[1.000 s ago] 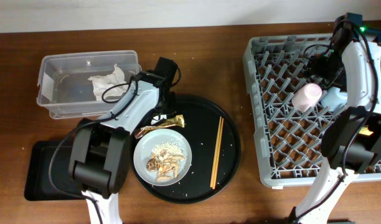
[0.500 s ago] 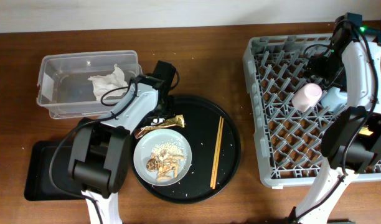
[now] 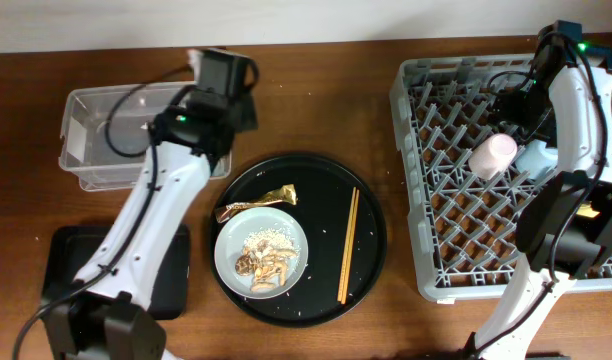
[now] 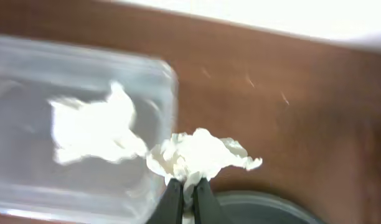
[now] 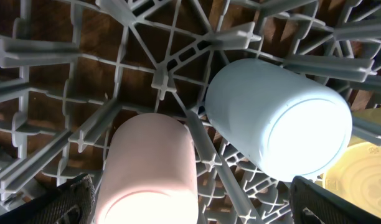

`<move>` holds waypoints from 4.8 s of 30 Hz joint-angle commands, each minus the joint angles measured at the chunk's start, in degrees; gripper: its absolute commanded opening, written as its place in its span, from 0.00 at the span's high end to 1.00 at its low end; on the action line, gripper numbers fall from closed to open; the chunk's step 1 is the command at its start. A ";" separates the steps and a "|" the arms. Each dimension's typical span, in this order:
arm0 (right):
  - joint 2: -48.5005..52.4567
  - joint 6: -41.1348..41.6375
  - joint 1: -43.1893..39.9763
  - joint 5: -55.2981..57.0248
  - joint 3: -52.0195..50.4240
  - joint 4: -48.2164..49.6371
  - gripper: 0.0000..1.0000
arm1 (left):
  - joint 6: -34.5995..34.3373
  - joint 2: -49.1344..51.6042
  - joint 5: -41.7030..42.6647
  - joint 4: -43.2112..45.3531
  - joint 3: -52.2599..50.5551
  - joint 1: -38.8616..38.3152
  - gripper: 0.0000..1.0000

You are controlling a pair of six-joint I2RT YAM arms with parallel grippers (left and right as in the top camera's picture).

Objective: Sort waste into correct bins and load items into the dishwasher rack
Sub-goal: 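Carry the tissue piece to the clear bin and open the left gripper, then reach the left gripper to the white plate and grip its rim, then lift the white plate and carry it over the black rectangular tray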

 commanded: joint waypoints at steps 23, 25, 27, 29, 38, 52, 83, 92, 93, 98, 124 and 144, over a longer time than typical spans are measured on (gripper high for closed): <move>0.28 0.48 0.04 0.11 0.22 0.02 0.02 | 0.74 1.40 10.21 -2.29 0.24 9.18 0.01; 0.28 0.48 0.07 0.11 0.22 0.02 0.01 | 2.45 -0.07 16.37 -4.81 0.24 6.88 0.01; 0.28 0.48 0.07 0.11 0.22 0.02 0.02 | 1.97 -1.25 18.88 -8.13 0.24 3.76 0.01; 0.28 0.48 0.04 0.11 0.22 0.02 0.02 | -0.57 -1.57 18.82 -11.82 0.24 0.87 0.01; 0.28 0.48 0.04 0.11 0.22 0.00 0.02 | -21.55 -1.57 10.23 -23.54 -1.27 -9.99 0.01; 0.28 0.48 0.04 0.11 0.22 0.02 0.02 | -29.00 -1.55 4.81 -30.73 -4.09 -20.22 0.00; 0.28 0.48 0.07 0.11 0.22 0.02 0.02 | -21.46 13.51 8.02 -11.26 -14.64 -27.56 0.44; 0.28 0.46 0.07 0.11 0.22 0.02 0.02 | -21.46 16.39 8.85 -10.58 -14.69 -27.56 0.45; 0.28 0.48 0.07 0.11 0.22 0.02 0.02 | -21.46 16.63 8.90 -10.58 -14.69 -27.58 0.46; 0.28 0.48 0.04 0.11 0.22 0.02 0.02 | -21.46 17.11 8.22 -10.60 -14.69 -27.61 0.59; 0.28 0.46 0.04 0.11 0.22 0.02 0.02 | -21.73 18.69 6.71 -19.69 -9.49 -28.74 0.98; 0.28 0.48 0.07 0.11 0.22 0.02 0.02 | -26.43 8.66 3.43 -39.76 -2.54 -28.57 0.99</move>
